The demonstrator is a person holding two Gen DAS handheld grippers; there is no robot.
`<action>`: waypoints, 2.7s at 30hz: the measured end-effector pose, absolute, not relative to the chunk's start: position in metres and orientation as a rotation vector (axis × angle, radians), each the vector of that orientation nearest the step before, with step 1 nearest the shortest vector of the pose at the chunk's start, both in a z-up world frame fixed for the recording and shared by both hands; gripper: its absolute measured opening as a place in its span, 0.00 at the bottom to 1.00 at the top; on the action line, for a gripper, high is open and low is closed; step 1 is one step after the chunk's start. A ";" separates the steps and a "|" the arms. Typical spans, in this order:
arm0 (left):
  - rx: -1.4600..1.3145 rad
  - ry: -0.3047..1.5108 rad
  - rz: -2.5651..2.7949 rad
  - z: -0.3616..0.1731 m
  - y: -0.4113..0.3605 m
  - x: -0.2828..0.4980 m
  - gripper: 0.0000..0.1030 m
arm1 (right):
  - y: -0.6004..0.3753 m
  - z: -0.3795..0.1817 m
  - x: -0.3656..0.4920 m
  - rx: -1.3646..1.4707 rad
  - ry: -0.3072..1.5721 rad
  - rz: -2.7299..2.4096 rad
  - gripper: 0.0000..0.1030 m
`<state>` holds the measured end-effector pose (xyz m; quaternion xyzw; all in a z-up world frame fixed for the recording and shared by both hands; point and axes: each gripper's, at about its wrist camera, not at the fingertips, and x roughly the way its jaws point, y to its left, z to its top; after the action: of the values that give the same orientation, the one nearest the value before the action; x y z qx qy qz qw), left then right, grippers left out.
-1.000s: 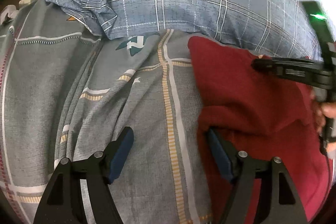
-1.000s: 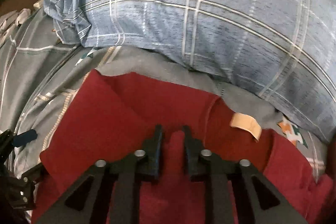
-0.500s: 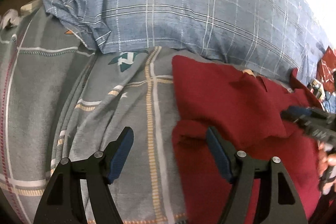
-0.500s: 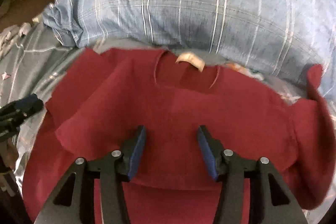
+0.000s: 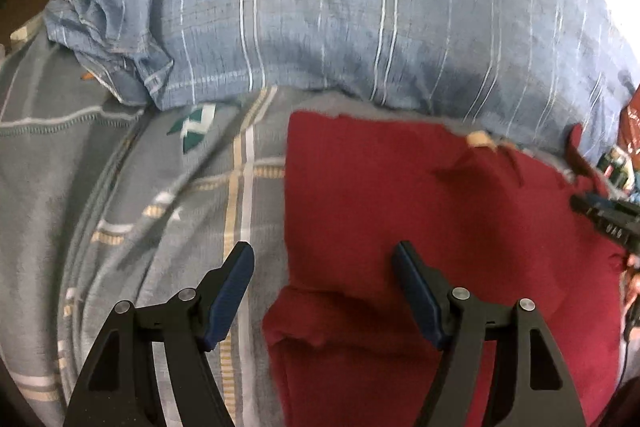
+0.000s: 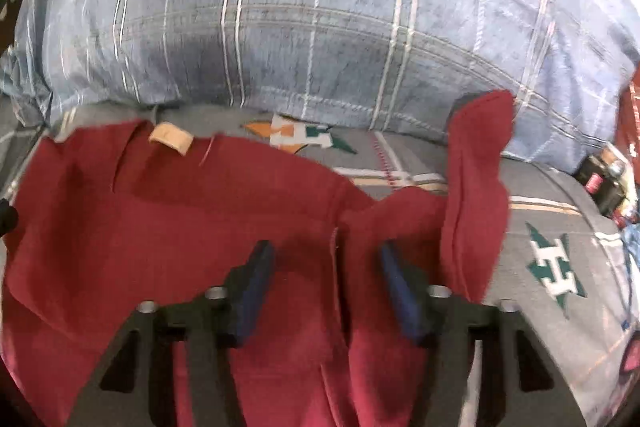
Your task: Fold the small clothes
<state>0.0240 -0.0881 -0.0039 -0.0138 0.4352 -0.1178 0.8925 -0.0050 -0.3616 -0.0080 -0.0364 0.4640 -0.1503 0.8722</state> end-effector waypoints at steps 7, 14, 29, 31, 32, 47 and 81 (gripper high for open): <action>-0.049 0.896 -0.229 -0.004 -0.089 0.030 0.70 | -0.374 0.017 -0.012 -0.079 0.880 -0.385 0.07; -0.026 0.845 -0.240 0.013 -0.090 0.015 0.70 | -0.398 0.026 -0.028 0.115 0.879 -0.320 0.34; 0.008 0.872 -0.286 0.006 -0.105 0.010 0.70 | -0.454 0.051 0.000 0.181 0.907 -0.475 0.76; 0.006 0.873 -0.286 0.005 -0.105 0.011 0.70 | -0.456 0.038 0.018 0.133 0.958 -0.519 0.76; 0.006 0.873 -0.287 0.005 -0.105 0.011 0.70 | -0.461 0.031 0.028 0.113 0.984 -0.546 0.76; -0.155 0.847 -0.278 0.023 -0.065 0.015 0.70 | -0.480 0.092 -0.037 0.290 0.796 -0.418 0.09; -0.160 0.898 -0.428 0.019 -0.101 0.022 0.71 | -0.370 0.042 -0.127 0.226 0.797 -0.279 0.72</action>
<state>0.0221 -0.1009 0.0187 -0.0765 0.4301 -0.2052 0.8758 -0.1269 -0.3697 0.0416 0.1096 0.3861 -0.1349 0.9059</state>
